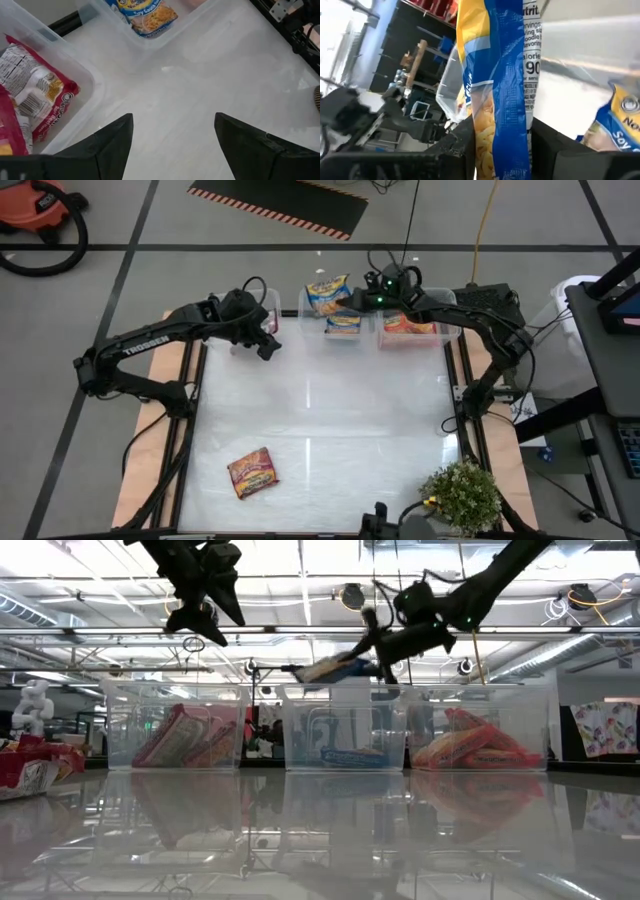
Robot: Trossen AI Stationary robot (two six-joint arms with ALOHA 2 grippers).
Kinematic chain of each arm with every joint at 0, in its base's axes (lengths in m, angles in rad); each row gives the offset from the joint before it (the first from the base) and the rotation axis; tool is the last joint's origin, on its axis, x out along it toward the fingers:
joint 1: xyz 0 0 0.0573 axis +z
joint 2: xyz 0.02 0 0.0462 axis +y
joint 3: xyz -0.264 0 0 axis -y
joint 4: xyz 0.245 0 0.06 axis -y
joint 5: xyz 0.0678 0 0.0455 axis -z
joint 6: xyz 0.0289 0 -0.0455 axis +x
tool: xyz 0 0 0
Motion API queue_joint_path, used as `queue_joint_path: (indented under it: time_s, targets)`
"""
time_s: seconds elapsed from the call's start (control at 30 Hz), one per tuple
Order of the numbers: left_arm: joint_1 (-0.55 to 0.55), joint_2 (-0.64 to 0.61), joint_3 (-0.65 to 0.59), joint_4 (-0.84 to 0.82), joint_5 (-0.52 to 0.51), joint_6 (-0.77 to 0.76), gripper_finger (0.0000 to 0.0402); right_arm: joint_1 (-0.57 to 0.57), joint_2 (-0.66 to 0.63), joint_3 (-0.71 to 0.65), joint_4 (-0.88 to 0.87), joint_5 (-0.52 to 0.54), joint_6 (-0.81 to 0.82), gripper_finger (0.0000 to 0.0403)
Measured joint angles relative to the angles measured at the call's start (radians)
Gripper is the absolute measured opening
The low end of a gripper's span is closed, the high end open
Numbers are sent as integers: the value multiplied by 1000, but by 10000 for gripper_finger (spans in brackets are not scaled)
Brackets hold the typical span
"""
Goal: Sort Maruchan noodles
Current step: Put the blue noodle pack into the middle transparent bin
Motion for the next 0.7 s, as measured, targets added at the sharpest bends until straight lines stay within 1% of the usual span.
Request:
queue_joint_path:
  time_s: [0.13,0.27,0.4,0.53,0.7]
  targets:
    - [0,0,0,-5,1,12,282,5,57,0,1,4,40,115]
    - [0,0,0,-52,8,29,282,6,93,0,-11,5,64,116]
    - [0,0,0,-107,8,37,282,12,81,0,-14,45,49,116]
    - [0,0,0,-151,20,84,282,15,37,1,-46,105,33,116]
    - [7,0,0,-153,43,155,282,20,36,0,-131,118,5,118]
